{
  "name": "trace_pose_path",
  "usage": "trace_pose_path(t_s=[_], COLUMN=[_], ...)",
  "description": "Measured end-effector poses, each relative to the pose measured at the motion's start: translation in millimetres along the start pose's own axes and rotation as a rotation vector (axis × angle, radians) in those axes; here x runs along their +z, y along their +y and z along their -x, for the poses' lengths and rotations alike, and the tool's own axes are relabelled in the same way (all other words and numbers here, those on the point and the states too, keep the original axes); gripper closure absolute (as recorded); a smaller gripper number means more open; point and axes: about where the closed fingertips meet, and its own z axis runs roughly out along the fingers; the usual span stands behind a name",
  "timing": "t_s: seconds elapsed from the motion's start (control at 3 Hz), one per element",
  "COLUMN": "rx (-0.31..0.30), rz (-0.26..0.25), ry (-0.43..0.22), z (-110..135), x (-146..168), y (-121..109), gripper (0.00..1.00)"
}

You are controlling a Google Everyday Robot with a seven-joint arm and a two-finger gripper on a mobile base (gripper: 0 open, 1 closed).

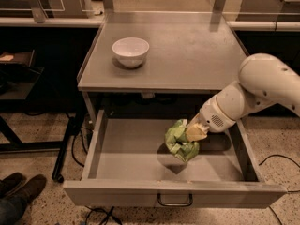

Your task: Place green jalapeno chip bag into top drawer

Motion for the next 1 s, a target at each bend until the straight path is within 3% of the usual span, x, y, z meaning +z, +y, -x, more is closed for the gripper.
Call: trace_pose_path(t_s=[0.33,0.67,1.0], rx=[0.06,0.096,0.093], rz=[-0.015,0.002,0.014], ry=[0.003,0.008,0.023], z=[-18.9,-34.4,-41.5], x=[21.9,44.4,63.2], y=[-15.8,-19.9,-25.6], gripper=[1.0,1.0,1.0])
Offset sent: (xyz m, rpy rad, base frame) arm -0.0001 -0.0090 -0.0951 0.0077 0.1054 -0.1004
